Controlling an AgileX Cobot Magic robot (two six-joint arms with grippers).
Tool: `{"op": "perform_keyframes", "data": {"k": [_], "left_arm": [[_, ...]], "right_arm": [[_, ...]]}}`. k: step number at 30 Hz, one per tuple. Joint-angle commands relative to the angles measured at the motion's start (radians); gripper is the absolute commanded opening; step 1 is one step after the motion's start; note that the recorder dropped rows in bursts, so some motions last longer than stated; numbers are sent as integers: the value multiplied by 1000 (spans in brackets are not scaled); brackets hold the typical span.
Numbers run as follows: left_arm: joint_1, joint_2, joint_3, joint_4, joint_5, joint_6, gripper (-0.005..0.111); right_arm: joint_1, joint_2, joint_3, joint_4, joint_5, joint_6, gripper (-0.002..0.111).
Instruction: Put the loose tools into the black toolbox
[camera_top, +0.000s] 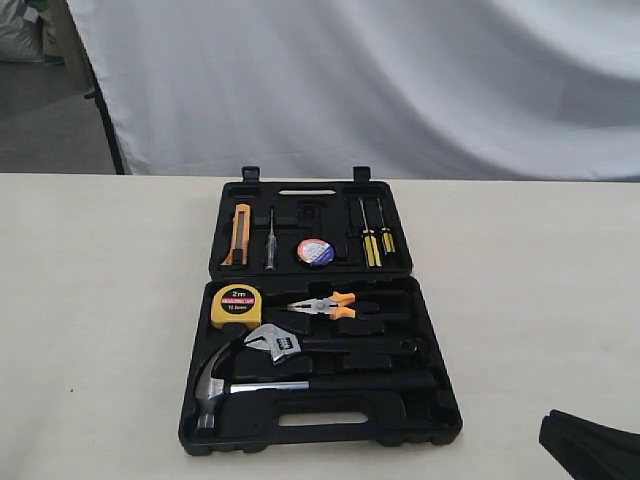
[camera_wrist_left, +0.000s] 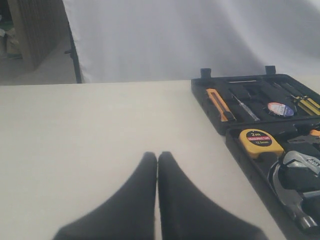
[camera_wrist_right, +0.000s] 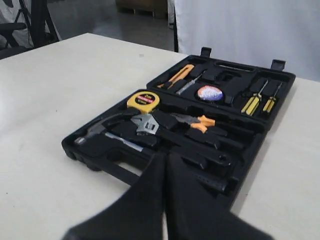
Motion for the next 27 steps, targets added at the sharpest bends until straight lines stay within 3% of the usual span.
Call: {"op": "perform_keyframes", "data": {"k": [1, 8, 12, 16, 27], "left_arm": [[-4, -3, 3, 4, 0, -8, 1], [-4, -3, 3, 4, 0, -8, 1], [-4, -3, 3, 4, 0, -8, 1], [-4, -3, 3, 4, 0, -8, 1], [-4, -3, 3, 4, 0, -8, 1]], "right_arm": [[-46, -116, 2, -11, 14, 9, 1], [-409, -339, 2, -11, 100, 37, 1], [-547, -355, 2, -11, 184, 37, 1], [-591, -355, 2, -9, 222, 38, 1], [-591, -355, 2, -9, 233, 38, 1]]}}
